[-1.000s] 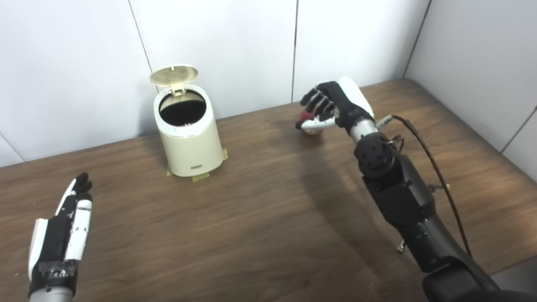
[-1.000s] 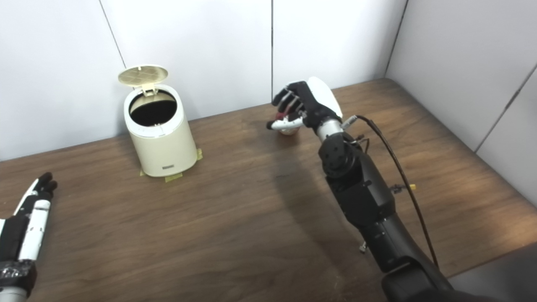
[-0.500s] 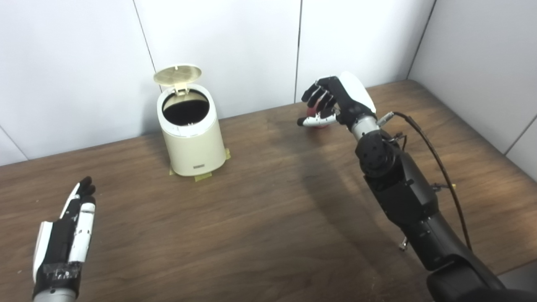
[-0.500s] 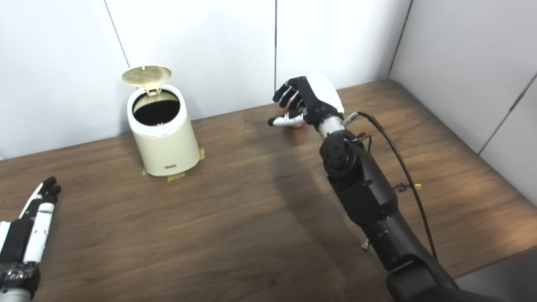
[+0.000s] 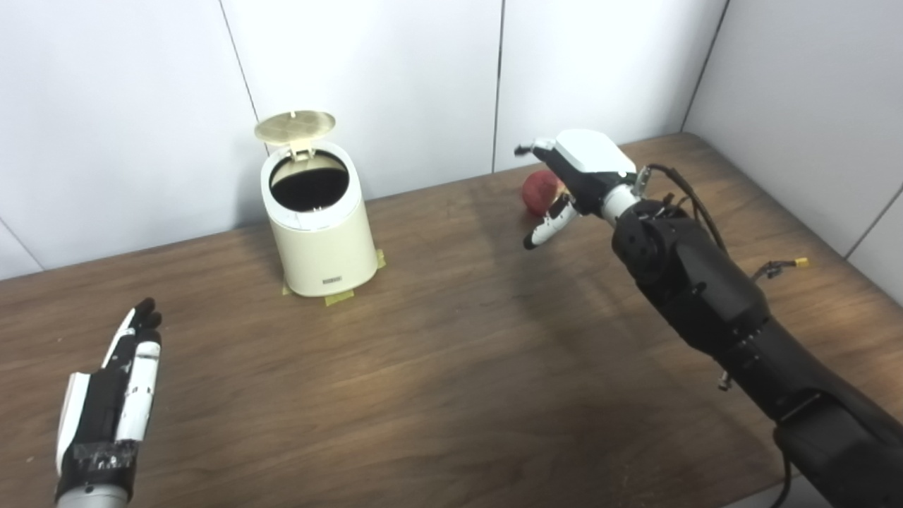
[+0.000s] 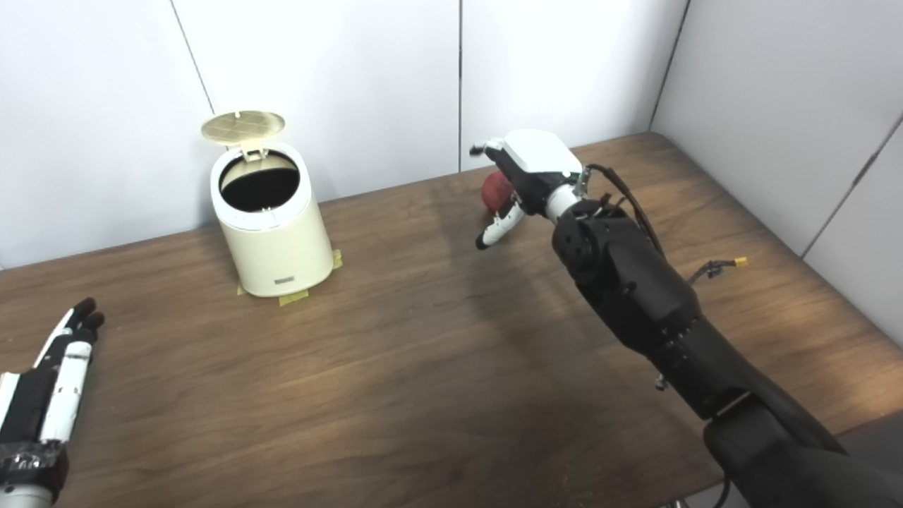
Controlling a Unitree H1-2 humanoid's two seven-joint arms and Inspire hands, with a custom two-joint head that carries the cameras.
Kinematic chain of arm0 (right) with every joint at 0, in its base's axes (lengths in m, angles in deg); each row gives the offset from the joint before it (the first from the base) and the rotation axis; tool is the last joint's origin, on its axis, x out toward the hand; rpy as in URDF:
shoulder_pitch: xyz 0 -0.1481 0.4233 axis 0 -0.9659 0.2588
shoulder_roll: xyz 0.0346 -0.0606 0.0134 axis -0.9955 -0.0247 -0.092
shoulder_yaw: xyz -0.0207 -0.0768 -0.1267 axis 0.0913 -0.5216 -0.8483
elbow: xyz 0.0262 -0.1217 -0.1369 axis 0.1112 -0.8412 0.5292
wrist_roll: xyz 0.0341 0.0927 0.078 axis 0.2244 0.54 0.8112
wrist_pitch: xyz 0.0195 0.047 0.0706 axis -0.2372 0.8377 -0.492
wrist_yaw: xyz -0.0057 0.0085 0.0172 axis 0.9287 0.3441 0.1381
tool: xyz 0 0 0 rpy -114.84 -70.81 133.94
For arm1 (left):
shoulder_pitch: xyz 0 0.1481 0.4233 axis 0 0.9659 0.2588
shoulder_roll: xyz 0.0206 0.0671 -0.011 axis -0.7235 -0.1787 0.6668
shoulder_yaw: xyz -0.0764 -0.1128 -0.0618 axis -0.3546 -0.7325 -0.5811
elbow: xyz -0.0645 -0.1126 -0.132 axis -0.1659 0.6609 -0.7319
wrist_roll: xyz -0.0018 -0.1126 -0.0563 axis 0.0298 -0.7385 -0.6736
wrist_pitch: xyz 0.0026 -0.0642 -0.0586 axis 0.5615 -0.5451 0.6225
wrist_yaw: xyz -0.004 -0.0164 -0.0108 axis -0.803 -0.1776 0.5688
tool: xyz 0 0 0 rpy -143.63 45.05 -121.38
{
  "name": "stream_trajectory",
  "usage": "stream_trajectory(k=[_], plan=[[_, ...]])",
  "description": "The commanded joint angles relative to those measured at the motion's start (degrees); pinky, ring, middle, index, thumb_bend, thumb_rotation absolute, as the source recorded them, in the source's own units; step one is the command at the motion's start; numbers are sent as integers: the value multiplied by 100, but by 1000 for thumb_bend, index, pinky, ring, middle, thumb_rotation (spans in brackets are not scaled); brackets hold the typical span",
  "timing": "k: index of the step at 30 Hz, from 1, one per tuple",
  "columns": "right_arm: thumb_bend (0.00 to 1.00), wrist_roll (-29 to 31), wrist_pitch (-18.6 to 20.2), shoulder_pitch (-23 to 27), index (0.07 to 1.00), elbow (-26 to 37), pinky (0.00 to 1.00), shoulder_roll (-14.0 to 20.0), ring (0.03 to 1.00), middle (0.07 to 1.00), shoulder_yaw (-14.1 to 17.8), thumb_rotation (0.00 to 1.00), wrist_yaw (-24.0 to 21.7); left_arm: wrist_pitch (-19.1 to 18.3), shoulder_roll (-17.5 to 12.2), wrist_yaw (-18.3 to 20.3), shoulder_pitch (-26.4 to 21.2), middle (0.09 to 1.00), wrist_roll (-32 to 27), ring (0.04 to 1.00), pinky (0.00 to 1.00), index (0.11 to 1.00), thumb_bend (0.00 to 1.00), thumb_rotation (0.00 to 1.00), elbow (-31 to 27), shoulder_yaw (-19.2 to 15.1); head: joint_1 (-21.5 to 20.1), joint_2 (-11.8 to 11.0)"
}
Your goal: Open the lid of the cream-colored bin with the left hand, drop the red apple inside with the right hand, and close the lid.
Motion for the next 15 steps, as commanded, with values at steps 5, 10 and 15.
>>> stream_trajectory(k=[5,10,15], plan=[[1000,-114,54,470,970,-55,769,-3,959,999,146,227,104,92,-104,-94,-128,961,50,991,1000,979,296,983,-95,21,-22,12],[1000,-126,32,556,895,-214,812,-14,956,966,177,184,172,81,-103,-92,-144,961,39,990,1000,977,297,994,-81,16,-22,12],[1000,-113,-60,688,851,-525,796,16,922,933,174,164,206,102,-78,-93,-156,969,-68,995,1000,982,299,973,-50,-3,-55,19]])
